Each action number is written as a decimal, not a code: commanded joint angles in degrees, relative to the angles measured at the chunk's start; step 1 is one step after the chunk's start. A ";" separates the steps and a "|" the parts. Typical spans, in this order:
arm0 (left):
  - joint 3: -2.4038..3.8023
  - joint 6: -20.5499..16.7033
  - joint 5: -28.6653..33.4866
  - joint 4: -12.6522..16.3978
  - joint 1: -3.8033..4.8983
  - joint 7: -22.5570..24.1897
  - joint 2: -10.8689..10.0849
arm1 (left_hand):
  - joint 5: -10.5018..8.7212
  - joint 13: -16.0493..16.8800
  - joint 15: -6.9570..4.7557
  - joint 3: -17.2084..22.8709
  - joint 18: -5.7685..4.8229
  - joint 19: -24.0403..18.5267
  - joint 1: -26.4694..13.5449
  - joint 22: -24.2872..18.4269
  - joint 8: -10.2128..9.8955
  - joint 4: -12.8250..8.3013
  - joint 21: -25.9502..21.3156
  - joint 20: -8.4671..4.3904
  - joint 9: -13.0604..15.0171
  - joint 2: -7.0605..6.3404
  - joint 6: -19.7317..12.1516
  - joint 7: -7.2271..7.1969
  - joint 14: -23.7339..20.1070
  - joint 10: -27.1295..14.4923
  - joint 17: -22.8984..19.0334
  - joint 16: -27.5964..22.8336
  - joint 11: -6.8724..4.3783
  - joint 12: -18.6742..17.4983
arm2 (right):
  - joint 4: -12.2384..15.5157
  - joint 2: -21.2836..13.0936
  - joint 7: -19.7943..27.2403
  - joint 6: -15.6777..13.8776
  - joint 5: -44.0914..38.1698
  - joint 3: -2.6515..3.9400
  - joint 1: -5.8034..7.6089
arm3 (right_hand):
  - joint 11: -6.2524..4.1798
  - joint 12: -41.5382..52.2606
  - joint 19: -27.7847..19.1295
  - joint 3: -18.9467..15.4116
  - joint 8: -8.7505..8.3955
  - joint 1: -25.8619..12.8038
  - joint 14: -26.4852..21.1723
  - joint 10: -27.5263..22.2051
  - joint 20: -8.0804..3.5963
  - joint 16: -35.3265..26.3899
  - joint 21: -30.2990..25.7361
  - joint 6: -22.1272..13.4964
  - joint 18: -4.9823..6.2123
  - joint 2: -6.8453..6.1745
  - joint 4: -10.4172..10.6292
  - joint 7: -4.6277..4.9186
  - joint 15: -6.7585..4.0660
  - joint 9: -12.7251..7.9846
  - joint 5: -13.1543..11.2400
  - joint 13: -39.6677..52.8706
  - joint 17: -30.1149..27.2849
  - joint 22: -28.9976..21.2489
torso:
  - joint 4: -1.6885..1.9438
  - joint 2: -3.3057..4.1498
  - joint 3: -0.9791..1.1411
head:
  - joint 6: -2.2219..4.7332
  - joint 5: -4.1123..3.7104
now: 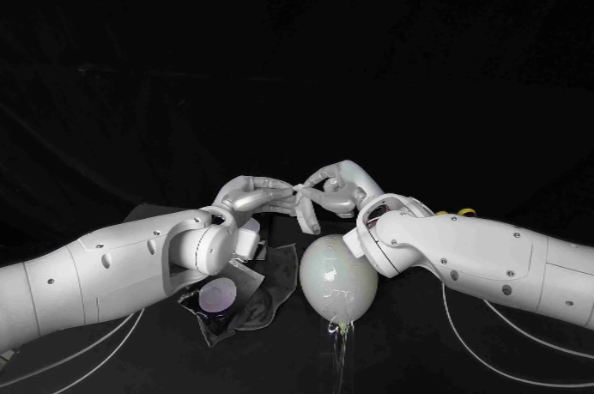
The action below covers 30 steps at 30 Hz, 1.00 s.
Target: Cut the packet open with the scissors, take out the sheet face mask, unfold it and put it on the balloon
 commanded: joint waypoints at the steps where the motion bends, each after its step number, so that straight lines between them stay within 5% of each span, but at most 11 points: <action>1: 0.07 -0.27 -0.24 0.14 0.06 0.31 0.06 | 0.25 0.10 0.09 0.42 0.44 -0.48 -0.49 0.16 -0.13 -0.02 0.36 -0.05 5.58 0.10 0.41 0.01 0.50 0.45 0.12 -0.25 0.01 -0.33 | 0.02 -0.02 0.32 0.82 0.25 0.02 0.01 | 0.17 -0.52 -0.42 0.03 -0.19 -0.79 5.98 -0.51 0.16 0.20 -0.38 -0.47 0.24 0.17 0.59 0.04 -0.11 0.00 0.26 4.11 15.05 10.12 | 0.00 0.02 0.01 | 0.02 -0.02; 14: 0.07 0.20 -0.22 0.17 0.06 -0.32 0.08 | 1.24 0.69 0.09 1.36 0.56 -1.42 -1.55 1.15 -0.22 -0.56 1.85 0.13 6.36 -0.02 0.39 0.02 0.67 0.47 0.87 -0.68 0.02 -0.42 | -0.07 0.05 0.78 0.96 0.58 0.01 0.01 | 0.05 -0.30 -0.25 1.01 0.20 -0.20 5.98 -0.35 0.22 0.20 -0.05 -0.20 0.17 1.38 0.42 -0.10 -0.14 0.17 0.28 4.35 15.05 10.23 | 0.03 0.04 0.00 | 0.08 -0.02; 19: 0.07 1.87 -0.05 0.21 0.06 -1.01 0.21 | -0.50 0.46 1.46 -1.76 0.29 -2.91 -3.65 0.78 -0.98 1.32 1.21 1.07 6.82 0.79 -1.69 1.19 -1.24 -2.04 1.18 -1.88 1.14 -1.85 | -0.10 0.12 0.67 1.25 0.23 0.01 0.01 | 0.02 0.00 -0.11 1.26 0.45 -0.01 5.98 -0.15 0.19 0.20 0.22 0.01 0.12 1.40 0.16 -0.13 -0.17 0.28 0.27 4.60 15.05 10.31 | 0.03 0.00 -0.02 | 0.12 -0.03; 22: 0.07 2.85 -0.02 0.27 0.06 -0.92 0.26 | -0.49 0.12 2.29 -4.46 0.25 -3.99 -5.76 -0.52 -3.15 2.67 -0.81 2.00 5.70 -0.97 -4.94 2.26 -2.86 -4.03 1.53 -2.03 2.18 -2.26 | -0.10 0.17 0.61 1.45 0.10 0.00 0.01 | 0.02 0.01 -0.11 1.27 0.50 0.00 5.98 -0.14 0.19 0.20 0.21 0.04 0.12 1.35 0.12 -0.14 -0.18 0.31 0.27 4.61 15.05 10.32 | 0.03 0.02 -0.01 | 0.13 -0.04; 24: 0.07 3.31 -0.01 0.29 0.06 -0.83 0.30 | -0.35 -0.21 2.73 -6.92 0.64 -4.12 -7.85 -1.77 -5.17 3.97 -2.54 2.78 4.32 -3.46 -7.39 3.22 -3.76 -5.82 2.04 -1.73 3.04 -2.26 | -0.03 0.20 0.60 1.57 0.04 -0.01 0.01 | 0.01 0.07 -0.09 1.28 0.54 0.01 5.98 -0.10 0.19 0.20 0.25 0.07 0.11 1.29 0.07 -0.14 -0.18 0.33 0.26 4.65 15.05 10.33 | 0.04 0.04 0.00 | 0.17 -0.03; 30: 0.07 3.42 -0.02 0.30 0.06 -0.94 0.37 | -0.48 -0.28 2.99 -9.36 1.34 -2.96 -8.07 -3.65 -6.10 5.45 -4.82 3.70 2.94 -4.74 -7.23 3.58 -4.88 -6.64 3.04 -0.83 3.36 -1.80 | 0.34 0.19 0.67 1.61 -0.04 -0.02 0.01 | 0.01 0.07 -0.09 1.28 0.54 0.01 5.98 -0.10 0.19 0.20 0.25 0.07 0.11 1.29 0.07 -0.14 -0.18 0.33 0.26 4.65 15.05 10.33 | 0.00 0.06 0.03 | 0.13 -0.03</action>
